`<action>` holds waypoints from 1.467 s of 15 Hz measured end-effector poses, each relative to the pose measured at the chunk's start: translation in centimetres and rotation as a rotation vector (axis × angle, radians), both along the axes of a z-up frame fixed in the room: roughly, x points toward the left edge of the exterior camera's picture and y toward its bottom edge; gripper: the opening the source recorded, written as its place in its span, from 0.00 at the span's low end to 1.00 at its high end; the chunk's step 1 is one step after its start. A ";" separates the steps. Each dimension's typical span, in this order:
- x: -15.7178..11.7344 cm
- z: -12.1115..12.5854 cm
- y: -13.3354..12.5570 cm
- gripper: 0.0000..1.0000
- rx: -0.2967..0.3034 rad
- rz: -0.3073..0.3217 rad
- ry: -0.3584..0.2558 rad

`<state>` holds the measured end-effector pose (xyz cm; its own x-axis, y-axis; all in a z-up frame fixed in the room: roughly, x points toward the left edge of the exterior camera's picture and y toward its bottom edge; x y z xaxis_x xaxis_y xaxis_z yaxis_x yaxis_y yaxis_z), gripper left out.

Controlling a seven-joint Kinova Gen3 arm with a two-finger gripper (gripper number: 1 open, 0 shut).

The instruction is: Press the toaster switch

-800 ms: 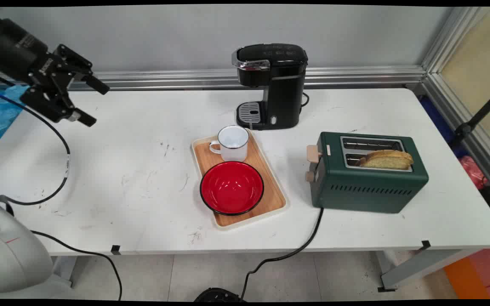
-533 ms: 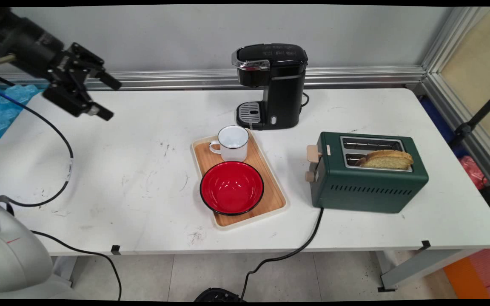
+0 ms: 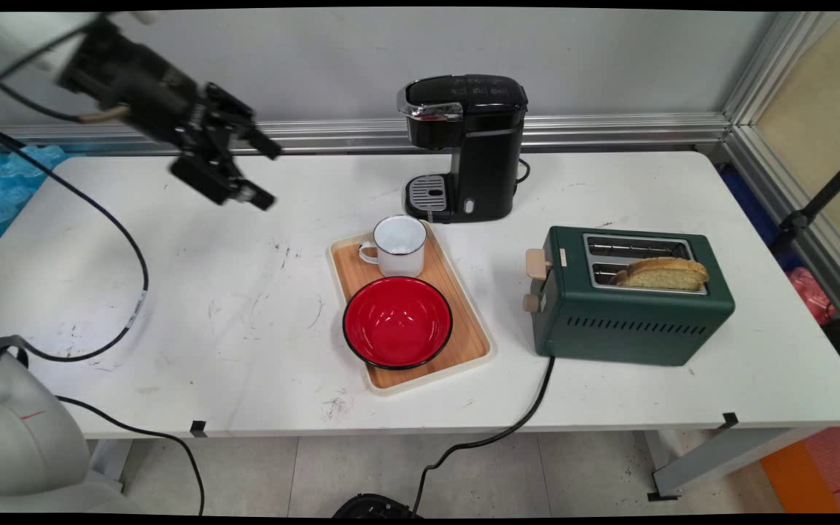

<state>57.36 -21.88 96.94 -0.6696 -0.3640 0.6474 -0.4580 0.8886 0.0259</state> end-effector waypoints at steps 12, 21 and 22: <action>-15.4 -2.7 -6.4 1.00 -0.043 -0.142 0.088; -23.3 -5.7 -10.4 1.00 -0.076 -0.207 0.044; -23.8 -5.9 -10.7 0.00 -0.076 -0.210 0.040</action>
